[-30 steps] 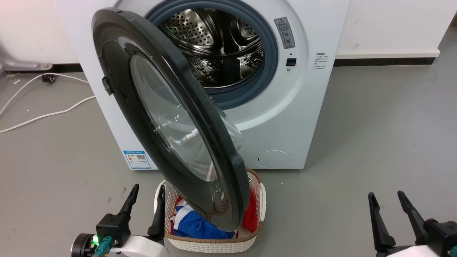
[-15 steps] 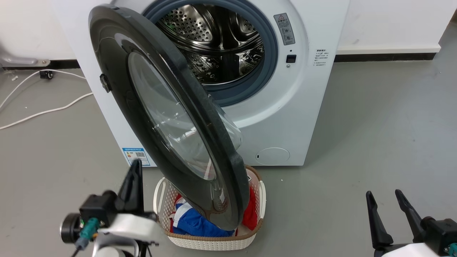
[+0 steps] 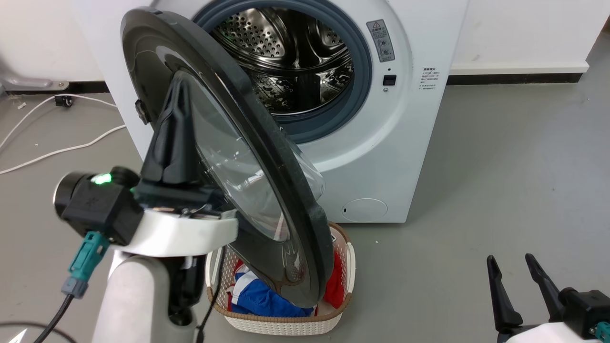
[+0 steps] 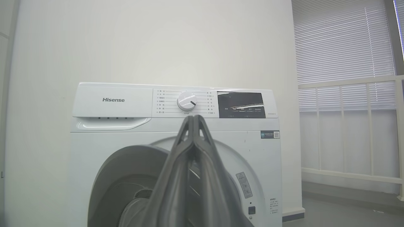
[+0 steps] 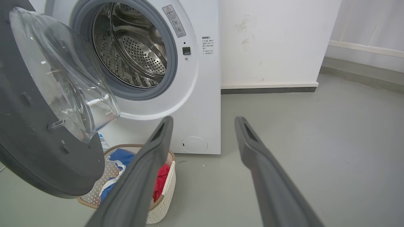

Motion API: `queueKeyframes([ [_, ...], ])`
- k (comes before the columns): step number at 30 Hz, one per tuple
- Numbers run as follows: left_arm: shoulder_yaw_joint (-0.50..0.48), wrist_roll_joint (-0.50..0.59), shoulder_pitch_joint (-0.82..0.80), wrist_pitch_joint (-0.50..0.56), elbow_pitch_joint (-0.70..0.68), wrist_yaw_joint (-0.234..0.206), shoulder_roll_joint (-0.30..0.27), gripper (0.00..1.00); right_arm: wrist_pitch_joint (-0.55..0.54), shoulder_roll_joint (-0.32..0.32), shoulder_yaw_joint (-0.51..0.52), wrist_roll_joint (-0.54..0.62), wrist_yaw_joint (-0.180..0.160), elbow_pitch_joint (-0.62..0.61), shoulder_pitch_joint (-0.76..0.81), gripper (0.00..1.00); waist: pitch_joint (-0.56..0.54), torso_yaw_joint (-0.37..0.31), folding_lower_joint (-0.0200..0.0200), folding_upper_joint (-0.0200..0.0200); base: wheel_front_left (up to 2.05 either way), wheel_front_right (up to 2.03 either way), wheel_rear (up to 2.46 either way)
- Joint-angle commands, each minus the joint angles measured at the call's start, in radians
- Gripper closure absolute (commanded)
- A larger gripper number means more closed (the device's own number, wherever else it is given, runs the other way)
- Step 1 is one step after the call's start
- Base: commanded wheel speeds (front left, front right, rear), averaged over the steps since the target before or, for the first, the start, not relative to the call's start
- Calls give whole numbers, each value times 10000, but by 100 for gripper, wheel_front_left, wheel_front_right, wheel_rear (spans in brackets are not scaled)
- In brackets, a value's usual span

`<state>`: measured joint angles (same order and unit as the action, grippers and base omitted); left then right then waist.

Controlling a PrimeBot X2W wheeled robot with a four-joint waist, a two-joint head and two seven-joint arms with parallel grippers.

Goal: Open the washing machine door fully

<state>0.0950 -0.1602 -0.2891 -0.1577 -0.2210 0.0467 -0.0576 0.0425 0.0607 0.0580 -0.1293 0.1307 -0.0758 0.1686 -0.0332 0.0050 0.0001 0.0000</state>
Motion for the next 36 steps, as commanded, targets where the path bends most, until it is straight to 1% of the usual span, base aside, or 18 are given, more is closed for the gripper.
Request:
queueKeyframes([
  [1,170,1,-174,116,-175,-4,11,100,-5,-41,4,24,1,31,-87,0,3,-14,-1,0,0,0,0],
  [9,1927,-411,-904,970,-1482,-123,60,100,-37,-30,27,-7,1,114,-91,0,-29,-148,-1,0,0,0,0],
  [16,3392,-866,-389,1745,-1868,-215,67,100,-75,14,20,15,1,140,-3,0,-83,-258,-1,0,0,0,0],
  [20,4139,-1185,254,2273,-1758,-189,67,100,-97,21,17,19,1,135,52,0,-89,-277,-1,0,0,0,0],
  [24,4681,-1548,1064,2699,-1561,-223,69,100,-125,47,10,23,1,153,72,0,-103,-273,-1,0,0,0,0],
  [28,5298,-1838,1793,3034,-1015,-121,34,100,-113,57,41,-2,1,175,58,0,-71,-240,-1,0,0,0,0],
  [32,5830,-1851,2192,3090,-248,43,-54,100,-135,58,29,-23,1,218,-3,0,-25,-239,-1,0,0,0,0],
  [36,5923,-1767,2152,2835,648,24,-39,100,-126,66,-48,-51,1,261,-144,0,51,-351,-1,0,0,0,0],
])
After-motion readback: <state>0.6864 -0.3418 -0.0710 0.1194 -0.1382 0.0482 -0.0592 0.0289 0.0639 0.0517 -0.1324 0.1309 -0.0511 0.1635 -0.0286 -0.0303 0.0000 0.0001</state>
